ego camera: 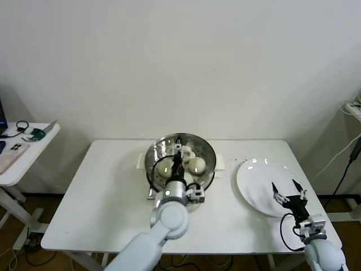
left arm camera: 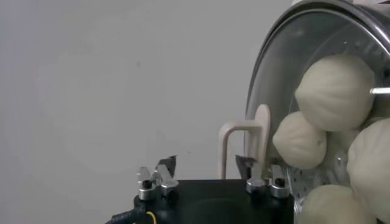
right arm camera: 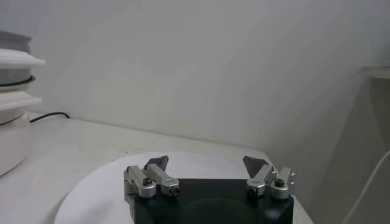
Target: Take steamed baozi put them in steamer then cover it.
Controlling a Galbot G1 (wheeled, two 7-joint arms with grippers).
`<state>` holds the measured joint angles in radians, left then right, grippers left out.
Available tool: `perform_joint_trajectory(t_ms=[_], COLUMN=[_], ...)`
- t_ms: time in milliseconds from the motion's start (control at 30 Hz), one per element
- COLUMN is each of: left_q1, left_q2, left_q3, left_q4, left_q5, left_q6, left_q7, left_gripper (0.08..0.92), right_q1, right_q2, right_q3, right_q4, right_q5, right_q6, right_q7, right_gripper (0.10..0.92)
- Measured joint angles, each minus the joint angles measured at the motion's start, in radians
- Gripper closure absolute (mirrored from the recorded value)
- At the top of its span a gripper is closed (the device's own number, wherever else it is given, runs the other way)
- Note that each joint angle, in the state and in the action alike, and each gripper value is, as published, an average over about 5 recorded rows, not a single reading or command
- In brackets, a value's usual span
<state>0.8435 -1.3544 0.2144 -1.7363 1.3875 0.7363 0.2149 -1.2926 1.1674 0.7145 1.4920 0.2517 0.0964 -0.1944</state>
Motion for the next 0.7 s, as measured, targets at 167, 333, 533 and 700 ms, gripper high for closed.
perform_joint_trajectory(t_ms=[167, 333, 533, 700], left_q1=[0.023, 0.056, 0.118, 0.176], left_q2=[0.031, 0.065, 0.114, 0.160], left_q3=[-0.003, -0.014, -0.042, -0.095], left_q4=[-0.058, -0.129, -0.223, -0.301], left_q5=[-0.029, -0.059, -0.105, -0.183], left_q6=[0.000, 0.000, 0.000, 0.000], left_q7=[-0.001, -0.007, -0.042, -0.097], left_gripper=[0.211, 0.178, 0.177, 0.177], right_q1=[0.001, 0.004, 0.006, 0.003], right_q2=[-0.008, -0.016, -0.025, -0.030], right_q3=[0.004, 0.006, 0.005, 0.004], right_q4=[0.002, 0.003, 0.003, 0.002], right_q5=[0.009, 0.013, 0.015, 0.016], right_q6=[-0.014, -0.026, -0.030, -0.028], right_q7=[-0.001, -0.002, -0.006, -0.010], right_gripper=[0.203, 0.203, 0.203, 0.203])
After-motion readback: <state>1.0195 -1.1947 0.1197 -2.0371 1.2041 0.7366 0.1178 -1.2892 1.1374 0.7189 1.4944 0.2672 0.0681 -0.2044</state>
